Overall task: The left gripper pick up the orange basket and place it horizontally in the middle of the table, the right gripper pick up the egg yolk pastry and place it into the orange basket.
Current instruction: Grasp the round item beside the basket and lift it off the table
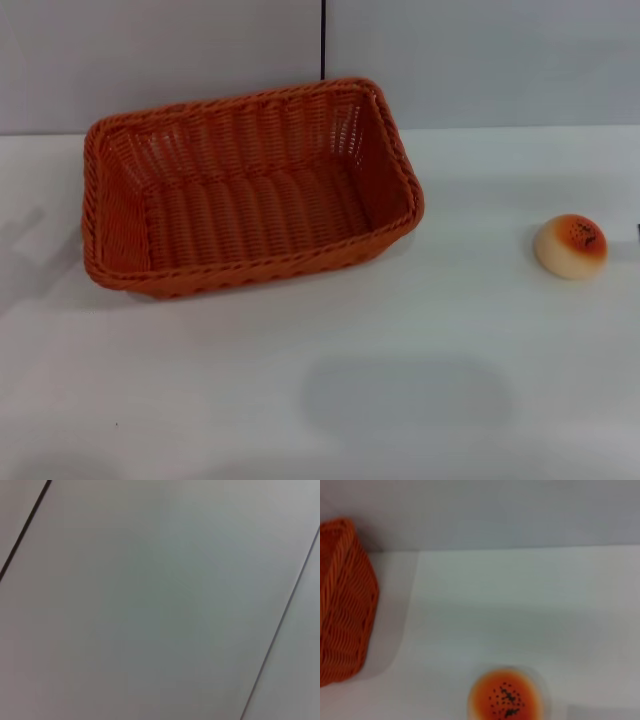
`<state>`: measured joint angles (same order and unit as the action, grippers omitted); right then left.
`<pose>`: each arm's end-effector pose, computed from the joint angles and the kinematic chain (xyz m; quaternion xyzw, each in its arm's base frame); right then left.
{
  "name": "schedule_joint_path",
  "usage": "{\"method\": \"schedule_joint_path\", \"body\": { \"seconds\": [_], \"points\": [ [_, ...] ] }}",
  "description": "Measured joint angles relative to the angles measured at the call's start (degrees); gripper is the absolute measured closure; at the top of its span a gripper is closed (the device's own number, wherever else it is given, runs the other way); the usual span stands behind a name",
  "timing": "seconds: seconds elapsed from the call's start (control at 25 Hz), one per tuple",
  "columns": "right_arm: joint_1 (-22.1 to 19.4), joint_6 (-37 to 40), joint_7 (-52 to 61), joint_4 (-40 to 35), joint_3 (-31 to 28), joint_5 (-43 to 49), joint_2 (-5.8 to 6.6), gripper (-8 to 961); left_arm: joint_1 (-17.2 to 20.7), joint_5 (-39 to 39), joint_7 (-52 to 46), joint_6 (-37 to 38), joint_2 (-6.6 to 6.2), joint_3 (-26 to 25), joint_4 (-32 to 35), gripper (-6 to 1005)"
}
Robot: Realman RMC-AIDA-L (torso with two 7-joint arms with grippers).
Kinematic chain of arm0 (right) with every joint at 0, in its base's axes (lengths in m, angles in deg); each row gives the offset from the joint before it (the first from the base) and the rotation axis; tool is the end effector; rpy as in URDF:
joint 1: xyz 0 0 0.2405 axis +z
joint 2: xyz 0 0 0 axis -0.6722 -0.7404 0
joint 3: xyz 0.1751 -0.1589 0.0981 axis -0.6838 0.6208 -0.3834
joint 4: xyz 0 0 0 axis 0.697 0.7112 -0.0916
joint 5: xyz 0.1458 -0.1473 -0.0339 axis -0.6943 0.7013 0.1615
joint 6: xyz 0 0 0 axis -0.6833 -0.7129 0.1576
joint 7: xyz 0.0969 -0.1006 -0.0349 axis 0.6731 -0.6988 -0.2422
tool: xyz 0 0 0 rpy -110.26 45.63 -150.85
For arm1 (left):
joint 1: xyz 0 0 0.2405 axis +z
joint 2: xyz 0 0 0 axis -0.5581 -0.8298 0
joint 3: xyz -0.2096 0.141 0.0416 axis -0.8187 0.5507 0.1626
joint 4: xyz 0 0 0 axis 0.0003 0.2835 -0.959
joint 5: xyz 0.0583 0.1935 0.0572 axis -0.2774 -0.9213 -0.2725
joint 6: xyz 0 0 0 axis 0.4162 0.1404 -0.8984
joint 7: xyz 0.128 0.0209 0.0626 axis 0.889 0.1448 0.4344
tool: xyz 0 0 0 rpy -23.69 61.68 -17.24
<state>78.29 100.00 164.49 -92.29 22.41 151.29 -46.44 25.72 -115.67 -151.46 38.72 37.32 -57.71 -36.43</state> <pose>0.3055 0.3503 0.1116 -0.8062 0.5499 -0.0119 0.2180 -0.3607 0.2228 0.0971 -0.7328 -0.3314 -0.4602 0.3761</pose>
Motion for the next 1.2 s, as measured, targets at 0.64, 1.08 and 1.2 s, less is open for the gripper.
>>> {"method": "schedule_joint_path", "body": {
  "seconds": [0.64,1.08,1.2],
  "points": [
    [3.68,-13.81,-2.57,16.27,6.26,-1.39,-1.06,476,0.57,0.03,1.32,1.49,0.06,-0.36,-1.91,189],
    [2.83,-11.28,-2.78,14.31,6.22,-4.72,-1.43,619,0.24,0.70,1.34,1.66,0.03,-0.40,-3.32,189],
    [1.85,-8.54,-2.74,10.28,6.20,-6.50,-1.80,719,0.23,0.72,1.34,1.66,0.01,-0.40,-3.33,189]
  ]
}}
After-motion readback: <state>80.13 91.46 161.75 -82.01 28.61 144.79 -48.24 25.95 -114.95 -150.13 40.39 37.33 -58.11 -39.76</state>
